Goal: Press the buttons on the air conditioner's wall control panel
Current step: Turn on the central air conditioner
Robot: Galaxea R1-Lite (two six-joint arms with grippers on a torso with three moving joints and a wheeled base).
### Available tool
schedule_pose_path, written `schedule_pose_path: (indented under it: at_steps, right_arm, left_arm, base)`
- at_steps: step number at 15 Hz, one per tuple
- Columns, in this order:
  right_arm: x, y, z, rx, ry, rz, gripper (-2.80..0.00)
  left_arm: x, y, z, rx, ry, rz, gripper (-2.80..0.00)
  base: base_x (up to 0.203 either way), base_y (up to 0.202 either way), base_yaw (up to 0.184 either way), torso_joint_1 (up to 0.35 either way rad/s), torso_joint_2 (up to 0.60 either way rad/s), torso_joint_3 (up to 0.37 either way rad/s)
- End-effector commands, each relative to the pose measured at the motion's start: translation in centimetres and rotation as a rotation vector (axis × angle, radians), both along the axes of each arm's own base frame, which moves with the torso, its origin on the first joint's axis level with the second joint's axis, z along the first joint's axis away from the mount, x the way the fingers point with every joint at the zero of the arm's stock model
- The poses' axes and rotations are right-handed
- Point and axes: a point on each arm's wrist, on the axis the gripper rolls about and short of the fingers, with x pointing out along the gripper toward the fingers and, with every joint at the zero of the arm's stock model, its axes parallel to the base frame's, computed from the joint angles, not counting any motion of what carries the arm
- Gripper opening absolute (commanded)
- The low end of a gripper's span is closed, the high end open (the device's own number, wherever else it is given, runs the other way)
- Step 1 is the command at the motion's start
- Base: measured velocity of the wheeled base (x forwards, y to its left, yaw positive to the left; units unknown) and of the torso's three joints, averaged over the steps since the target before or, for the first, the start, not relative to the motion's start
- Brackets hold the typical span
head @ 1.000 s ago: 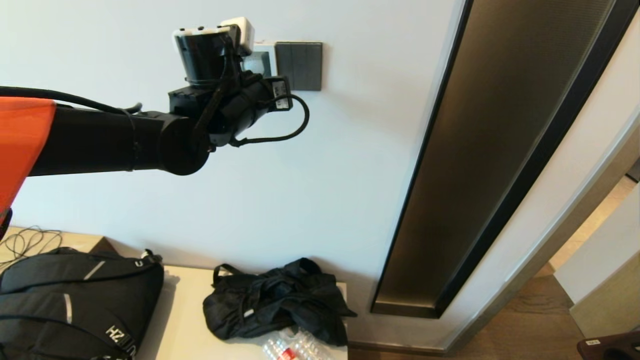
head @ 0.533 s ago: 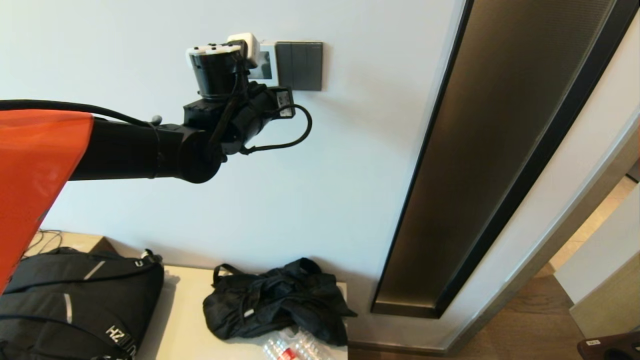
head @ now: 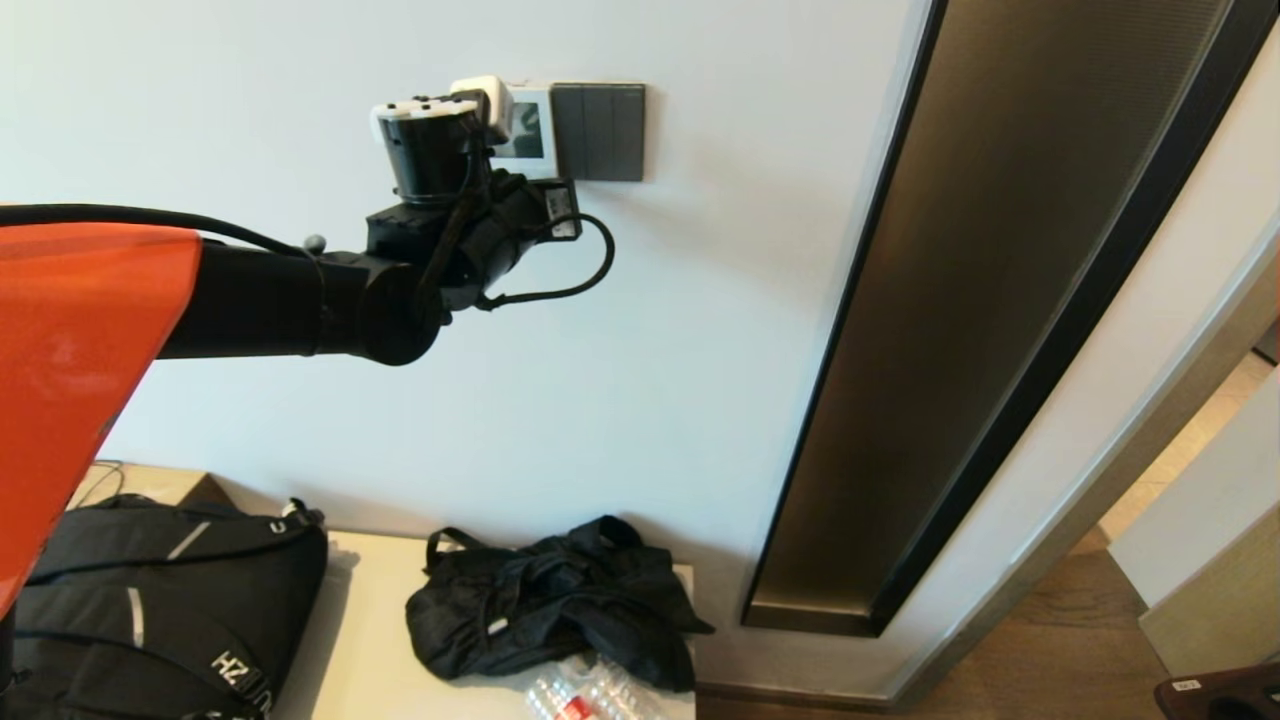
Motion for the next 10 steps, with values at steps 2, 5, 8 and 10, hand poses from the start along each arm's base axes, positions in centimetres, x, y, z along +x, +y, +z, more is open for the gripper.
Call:
schedule_pose_path:
  at_steps: [2,5,8,10]
  right_arm:
    - [0.01,0.00,0.01,0.000,0.001,0.001,-2.80]
    - [0.02,0.00,-0.03,0.000,0.003,-0.001,-2.80]
    - [0.02,0.00,-0.03,0.000,0.003,0.000,-2.80]
    - [0.02,0.00,-0.01,0.000,0.002,0.001,-2.80]
  left_arm:
    - [0.30,0.23,0.05,-0.004,-0.006,0.007,-2.80]
    - [0.64,0.05,0.30,-0.008,-0.013,0.007,-2.80]
    - [0.65,0.05,0.04,-0.008,-0.011,0.008,-2.80]
    - [0.20,0.29,-0.46,-0.004,0.002,0.007,-2.80]
  base:
    - [0.000,0.000,0.000,0.000,0.00,0.000]
    - [0.000,0.000,0.000,0.000,0.00,0.000]
    - [0.000,0.000,0.000,0.000,0.00,0.000]
    - [0.000,0.000,0.000,0.000,0.00,0.000]
